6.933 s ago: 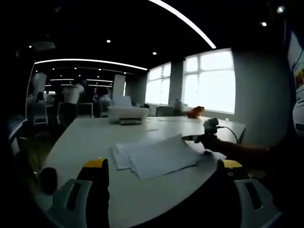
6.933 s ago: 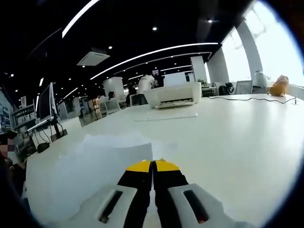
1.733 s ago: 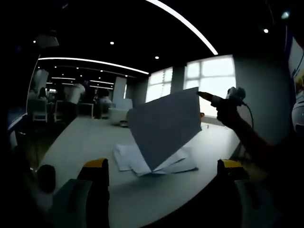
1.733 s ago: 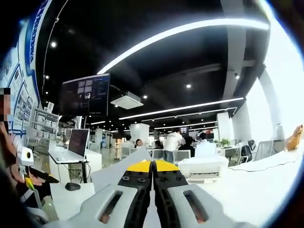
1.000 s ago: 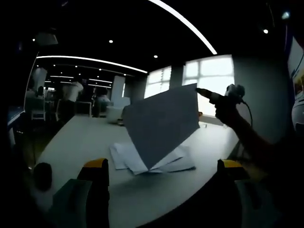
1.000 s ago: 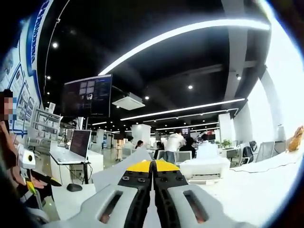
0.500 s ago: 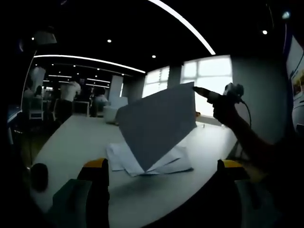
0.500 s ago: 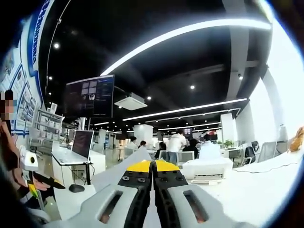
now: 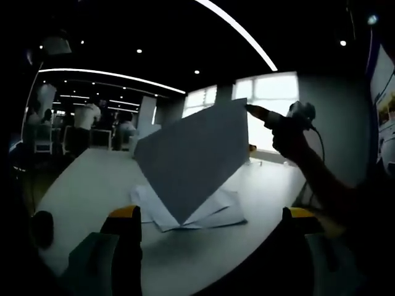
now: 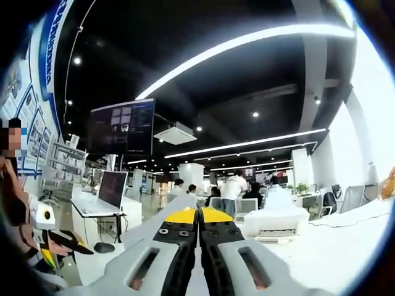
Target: Organize the stack of printing papers by aligning and flattening the scattered papers on the table
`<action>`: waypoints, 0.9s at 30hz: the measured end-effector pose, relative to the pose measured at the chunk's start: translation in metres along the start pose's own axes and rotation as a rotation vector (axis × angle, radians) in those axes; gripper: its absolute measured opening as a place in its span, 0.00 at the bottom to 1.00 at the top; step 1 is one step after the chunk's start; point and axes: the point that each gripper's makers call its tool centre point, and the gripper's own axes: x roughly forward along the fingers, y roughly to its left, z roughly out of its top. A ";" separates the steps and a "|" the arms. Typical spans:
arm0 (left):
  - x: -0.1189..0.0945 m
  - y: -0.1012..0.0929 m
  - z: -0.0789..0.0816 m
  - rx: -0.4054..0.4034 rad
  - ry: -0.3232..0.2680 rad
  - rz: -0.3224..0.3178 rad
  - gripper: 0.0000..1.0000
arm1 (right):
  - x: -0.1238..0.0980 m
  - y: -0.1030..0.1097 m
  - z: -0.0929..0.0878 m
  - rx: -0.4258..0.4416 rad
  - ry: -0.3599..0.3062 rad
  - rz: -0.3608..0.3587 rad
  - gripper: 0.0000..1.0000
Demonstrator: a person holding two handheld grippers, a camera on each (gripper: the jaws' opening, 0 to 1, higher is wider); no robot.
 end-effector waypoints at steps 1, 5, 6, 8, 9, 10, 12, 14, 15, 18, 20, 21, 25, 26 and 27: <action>0.001 0.000 0.000 -0.002 -0.001 -0.001 0.97 | 0.001 0.001 0.001 0.000 -0.002 0.002 0.00; 0.004 0.002 -0.002 0.007 0.006 0.004 0.97 | 0.003 0.004 0.005 -0.004 -0.007 0.010 0.00; 0.004 0.002 -0.001 0.011 0.007 0.006 0.97 | 0.003 0.004 0.005 -0.005 -0.008 0.010 0.00; 0.004 0.004 0.000 0.010 0.004 0.010 0.97 | 0.003 0.005 0.007 -0.005 -0.012 0.012 0.00; 0.003 0.005 0.001 0.009 -0.001 0.012 0.97 | 0.003 0.006 0.008 -0.003 -0.015 0.013 0.00; 0.003 0.007 0.001 0.008 -0.003 0.014 0.97 | 0.003 0.007 0.009 -0.001 -0.018 0.014 0.00; 0.004 0.010 0.000 0.007 -0.002 0.019 0.97 | 0.003 0.010 0.010 0.001 -0.020 0.021 0.00; 0.004 0.014 0.001 0.012 0.001 0.028 0.97 | 0.004 0.015 0.012 -0.002 -0.022 0.029 0.00; 0.004 0.016 0.002 0.015 -0.001 0.032 0.97 | 0.004 0.017 0.013 -0.006 -0.022 0.033 0.00; 0.004 0.024 0.006 0.015 -0.009 0.046 0.97 | 0.005 0.021 0.015 -0.014 -0.024 0.042 0.00; 0.005 0.026 0.006 0.015 -0.014 0.053 0.97 | 0.004 0.022 0.017 -0.014 -0.026 0.046 0.00; 0.005 0.027 0.006 0.017 -0.012 0.056 0.97 | 0.004 0.023 0.018 -0.018 -0.027 0.048 0.00; 0.005 0.032 0.005 0.015 -0.010 0.062 0.97 | 0.001 0.027 0.024 -0.026 -0.032 0.059 0.00; 0.005 0.032 0.006 0.014 -0.011 0.063 0.97 | -0.001 0.030 0.026 -0.005 -0.037 0.077 0.00; 0.004 0.033 0.006 0.014 -0.012 0.065 0.97 | -0.002 0.035 0.027 0.028 -0.043 0.105 0.00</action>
